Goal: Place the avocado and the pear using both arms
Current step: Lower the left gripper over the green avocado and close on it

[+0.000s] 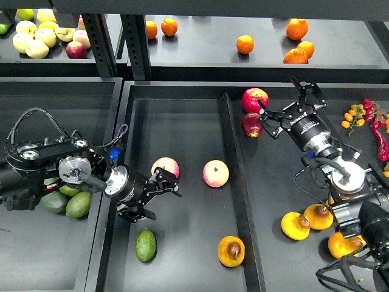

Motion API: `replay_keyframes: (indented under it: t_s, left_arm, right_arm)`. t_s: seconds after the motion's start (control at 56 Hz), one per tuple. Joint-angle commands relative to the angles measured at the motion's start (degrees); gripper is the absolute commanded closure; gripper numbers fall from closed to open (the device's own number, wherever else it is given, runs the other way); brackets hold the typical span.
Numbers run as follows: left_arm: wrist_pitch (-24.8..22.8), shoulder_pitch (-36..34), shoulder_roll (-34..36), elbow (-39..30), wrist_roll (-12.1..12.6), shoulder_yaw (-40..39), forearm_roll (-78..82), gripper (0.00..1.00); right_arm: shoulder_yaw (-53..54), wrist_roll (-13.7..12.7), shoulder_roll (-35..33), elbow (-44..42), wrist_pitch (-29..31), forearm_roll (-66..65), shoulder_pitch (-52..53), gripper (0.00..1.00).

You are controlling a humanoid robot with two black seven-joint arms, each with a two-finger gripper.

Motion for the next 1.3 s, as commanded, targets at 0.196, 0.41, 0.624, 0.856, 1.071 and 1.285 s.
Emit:
replay_keyframes:
  t_s: [0.196, 0.41, 0.624, 0.856, 1.071, 1.285]
  left_arm:
    - [0.00, 2.07, -0.96, 0.95, 0.01, 1.43, 4.56, 0.05]
    - [0.00, 4.62, -1.14, 2.45, 0.01, 1.61, 8.07, 0.05]
    - [0.00, 5.94, -2.10, 4.64, 0.01, 1.61, 8.86, 0.05]
    - [0.00, 7.00, -4.04, 6.32, 0.01, 1.52, 9.04, 0.05]
    - [0.00, 8.14, -4.83, 7.55, 0.01, 1.17, 9.13, 0.05]
    - [0.00, 9.02, -6.76, 10.45, 0.01, 0.81, 9.13, 0.05]
  right_arm:
    - [0.10, -0.02, 0.00, 0.04, 0.00, 0.00, -0.53, 0.00]
    - [0.10, -0.10, 0.00, -0.05, 0.00, 0.00, -0.80, 0.00]
    - [0.01, -0.19, 0.00, 0.04, 0.00, 0.00, -1.15, 0.00]
    - [-0.16, -0.28, 0.00, 0.30, 0.00, 0.00, -1.15, 0.00]
    - [-0.17, -0.37, 0.00, 0.48, 0.00, 0.00, -1.15, 0.00]
    - [-0.17, -0.37, 0.00, 0.48, 0.00, 0.00, -1.15, 0.00]
